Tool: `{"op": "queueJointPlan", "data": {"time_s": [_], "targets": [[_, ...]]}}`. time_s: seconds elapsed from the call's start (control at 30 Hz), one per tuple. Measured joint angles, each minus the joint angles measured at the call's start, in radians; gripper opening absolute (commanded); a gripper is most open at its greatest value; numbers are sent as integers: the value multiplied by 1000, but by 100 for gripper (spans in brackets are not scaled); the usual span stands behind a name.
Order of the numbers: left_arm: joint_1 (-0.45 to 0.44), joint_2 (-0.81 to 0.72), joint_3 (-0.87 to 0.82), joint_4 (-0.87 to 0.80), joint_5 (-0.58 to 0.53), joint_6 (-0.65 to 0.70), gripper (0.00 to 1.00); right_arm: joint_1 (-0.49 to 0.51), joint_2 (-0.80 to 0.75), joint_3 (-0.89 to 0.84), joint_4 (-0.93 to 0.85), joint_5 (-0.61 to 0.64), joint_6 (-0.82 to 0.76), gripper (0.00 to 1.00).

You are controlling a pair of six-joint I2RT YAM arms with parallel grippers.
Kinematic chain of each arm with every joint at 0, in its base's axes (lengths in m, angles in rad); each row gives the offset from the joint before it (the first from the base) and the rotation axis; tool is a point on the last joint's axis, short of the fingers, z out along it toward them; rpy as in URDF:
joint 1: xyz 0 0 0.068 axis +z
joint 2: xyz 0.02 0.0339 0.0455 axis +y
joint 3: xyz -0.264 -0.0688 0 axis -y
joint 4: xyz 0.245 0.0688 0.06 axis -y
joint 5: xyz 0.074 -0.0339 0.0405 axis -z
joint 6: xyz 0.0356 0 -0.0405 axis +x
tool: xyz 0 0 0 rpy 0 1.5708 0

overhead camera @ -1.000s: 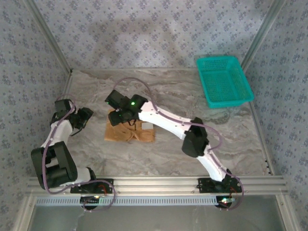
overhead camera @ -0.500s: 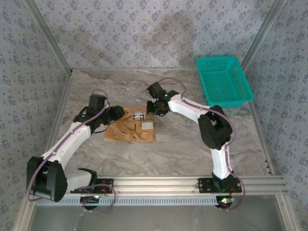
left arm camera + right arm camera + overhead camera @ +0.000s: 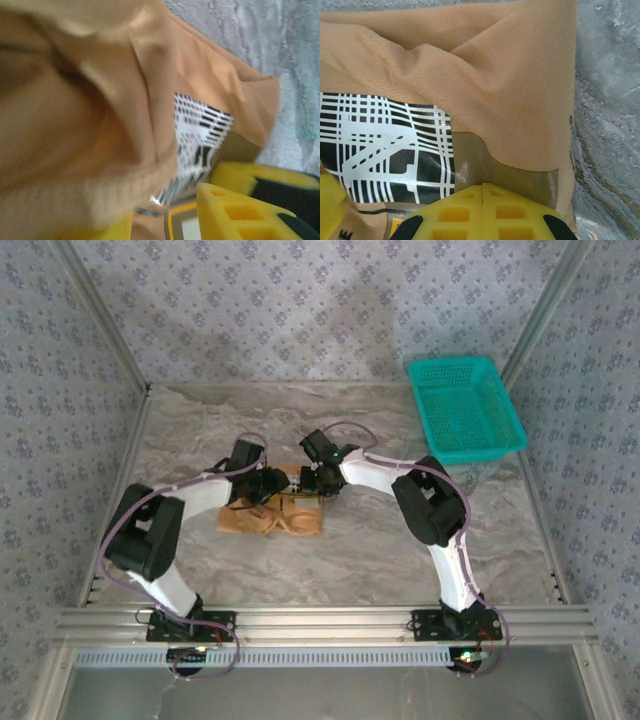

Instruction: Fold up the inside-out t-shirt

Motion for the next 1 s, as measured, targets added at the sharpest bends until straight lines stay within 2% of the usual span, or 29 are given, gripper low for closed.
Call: {"op": "queueJointPlan", "data": {"time_s": [0.17, 0.23, 0.43, 0.57, 0.67, 0.77, 0.9, 1.0], "targets": [[77, 58, 37, 16, 34, 18, 35, 2, -4, -15, 31, 2, 13, 0], [138, 57, 61, -13, 28, 49, 35, 5, -5, -19, 39, 8, 16, 0], [335, 15, 142, -161, -34, 158, 36, 6, -6, -20, 40, 16, 16, 0], [391, -51, 199, -251, -96, 212, 36, 13, -7, -18, 35, 25, 15, 0], [375, -126, 213, -296, -130, 238, 38, 16, -7, -5, 9, 31, 14, 0], [315, -215, 199, -318, -147, 239, 39, 21, -10, 16, -37, 37, 7, 0], [172, -325, 83, -246, -124, 174, 39, 25, -16, 63, -88, 42, -12, 0], [80, -311, -32, -158, -79, 103, 39, 23, -15, 107, -107, 40, -27, 0]]}}
